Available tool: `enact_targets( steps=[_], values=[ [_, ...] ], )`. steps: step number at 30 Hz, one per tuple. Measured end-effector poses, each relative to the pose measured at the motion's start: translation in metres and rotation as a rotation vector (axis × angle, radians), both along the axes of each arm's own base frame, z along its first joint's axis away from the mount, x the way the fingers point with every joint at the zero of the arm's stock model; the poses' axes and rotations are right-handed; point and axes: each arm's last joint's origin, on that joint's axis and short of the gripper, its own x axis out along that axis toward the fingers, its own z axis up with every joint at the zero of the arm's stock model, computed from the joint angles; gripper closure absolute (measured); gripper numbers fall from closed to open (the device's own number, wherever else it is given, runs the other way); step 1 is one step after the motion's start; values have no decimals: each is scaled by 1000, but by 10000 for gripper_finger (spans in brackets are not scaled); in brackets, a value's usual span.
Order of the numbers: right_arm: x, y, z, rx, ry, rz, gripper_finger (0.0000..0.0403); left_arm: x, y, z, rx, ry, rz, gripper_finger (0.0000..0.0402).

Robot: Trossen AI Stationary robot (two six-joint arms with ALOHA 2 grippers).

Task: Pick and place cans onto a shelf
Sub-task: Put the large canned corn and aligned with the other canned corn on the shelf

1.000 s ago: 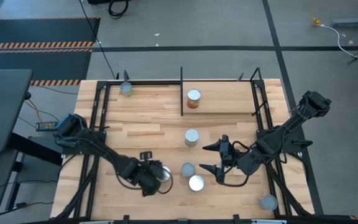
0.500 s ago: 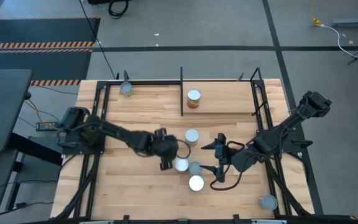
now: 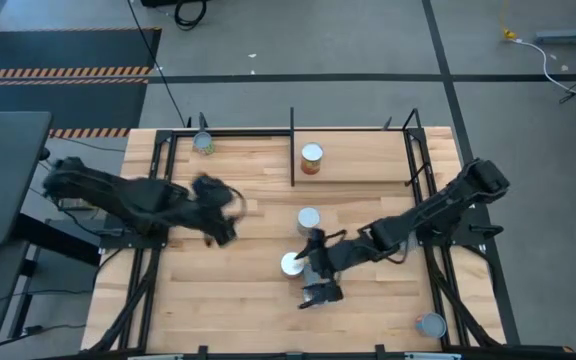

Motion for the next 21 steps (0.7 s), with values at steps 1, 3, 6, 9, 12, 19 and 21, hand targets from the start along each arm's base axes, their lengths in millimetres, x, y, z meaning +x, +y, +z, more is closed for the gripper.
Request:
enact_targets(
  steps=[1, 3, 6, 9, 12, 19, 21],
  values=[
    [7, -1, 1, -14, 10, 35, 18, -9, 4, 6, 7, -38, 45, 102],
    [19, -7, 0, -39, 40, 111, 18, -21, 12, 16, 11, -97, 96, 89],
    [38, -14, -1, -39, 43, 187, 18, -32, 16, 24, 23, -133, 104, 84],
    [48, -20, -9, -41, 62, 234, 18, -43, 20, 26, 51, -124, 117, 84],
    [51, -24, -19, -48, 96, 281, 18, -53, 23, 27, 67, -106, 144, 84],
    [52, -32, -14, -94, 51, 334, 17, -71, 31, 25, 73, -84, 251, 83],
    [52, -37, -15, -86, 70, 332, 14, -72, 31, 25, 62, -88, 267, 83]
  ],
)
